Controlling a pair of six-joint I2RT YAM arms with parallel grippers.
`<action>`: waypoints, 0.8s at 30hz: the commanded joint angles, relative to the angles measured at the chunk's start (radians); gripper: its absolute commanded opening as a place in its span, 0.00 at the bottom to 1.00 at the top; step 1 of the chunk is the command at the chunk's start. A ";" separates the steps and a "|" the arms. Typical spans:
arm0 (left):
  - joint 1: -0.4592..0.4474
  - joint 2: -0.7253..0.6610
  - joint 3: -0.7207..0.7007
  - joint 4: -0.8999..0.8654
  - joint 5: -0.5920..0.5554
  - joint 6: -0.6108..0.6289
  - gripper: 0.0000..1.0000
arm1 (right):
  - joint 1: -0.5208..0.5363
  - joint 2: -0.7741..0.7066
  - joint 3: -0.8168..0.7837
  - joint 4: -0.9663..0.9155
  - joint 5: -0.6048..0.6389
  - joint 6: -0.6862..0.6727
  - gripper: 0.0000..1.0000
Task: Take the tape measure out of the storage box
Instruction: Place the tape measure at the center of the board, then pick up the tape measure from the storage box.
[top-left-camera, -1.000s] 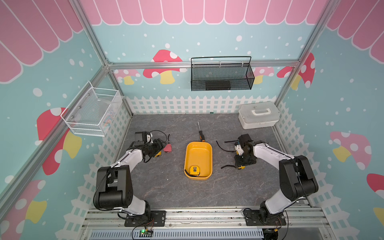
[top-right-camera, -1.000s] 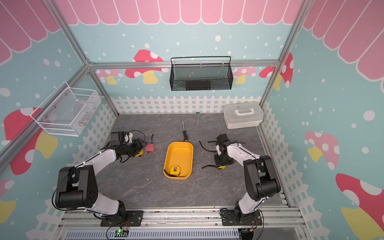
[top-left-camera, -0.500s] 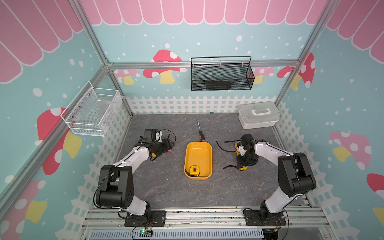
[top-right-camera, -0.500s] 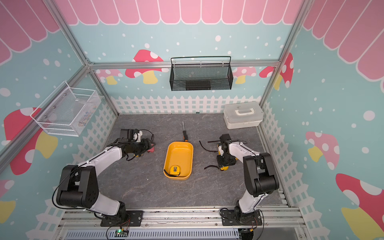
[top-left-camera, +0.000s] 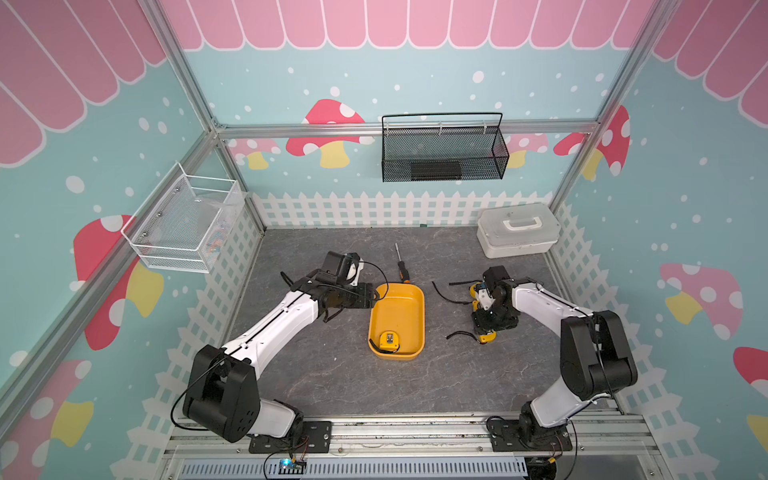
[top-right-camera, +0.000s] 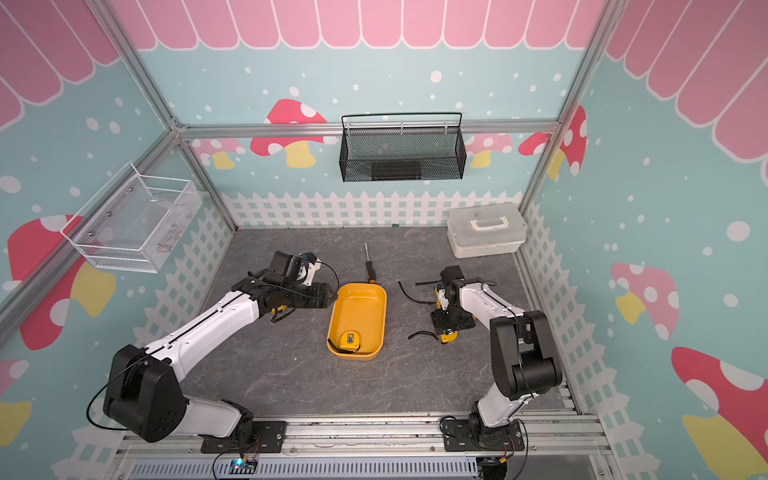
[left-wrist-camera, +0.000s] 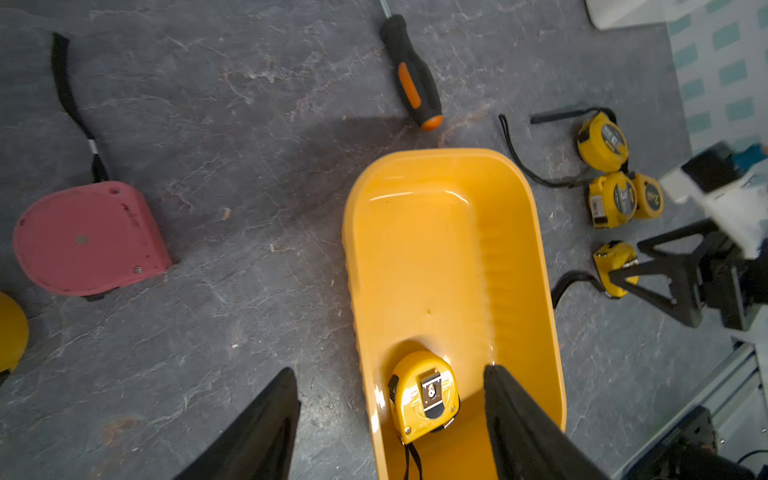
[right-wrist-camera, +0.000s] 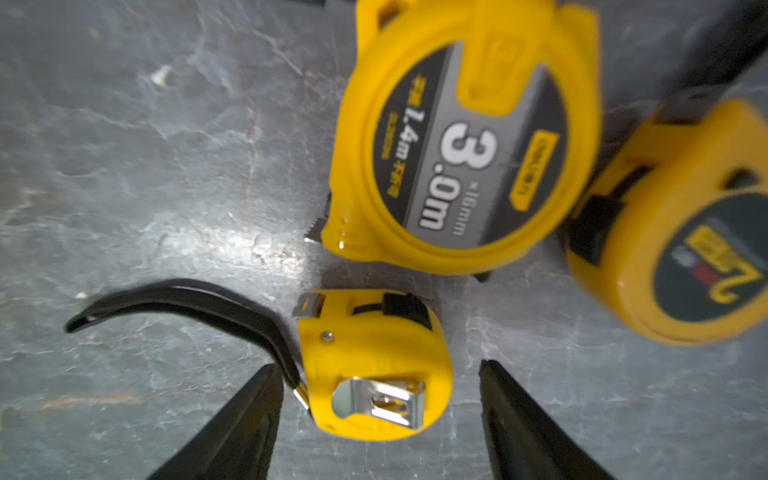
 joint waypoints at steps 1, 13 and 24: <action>-0.087 0.029 0.050 -0.110 -0.085 0.023 0.72 | -0.008 -0.079 0.065 -0.038 0.005 -0.012 0.77; -0.332 0.214 0.171 -0.247 -0.167 -0.083 0.72 | -0.006 -0.181 0.128 -0.013 0.000 -0.036 0.79; -0.345 0.315 0.208 -0.295 -0.211 -0.192 0.73 | -0.006 -0.179 0.055 0.059 -0.040 -0.036 0.80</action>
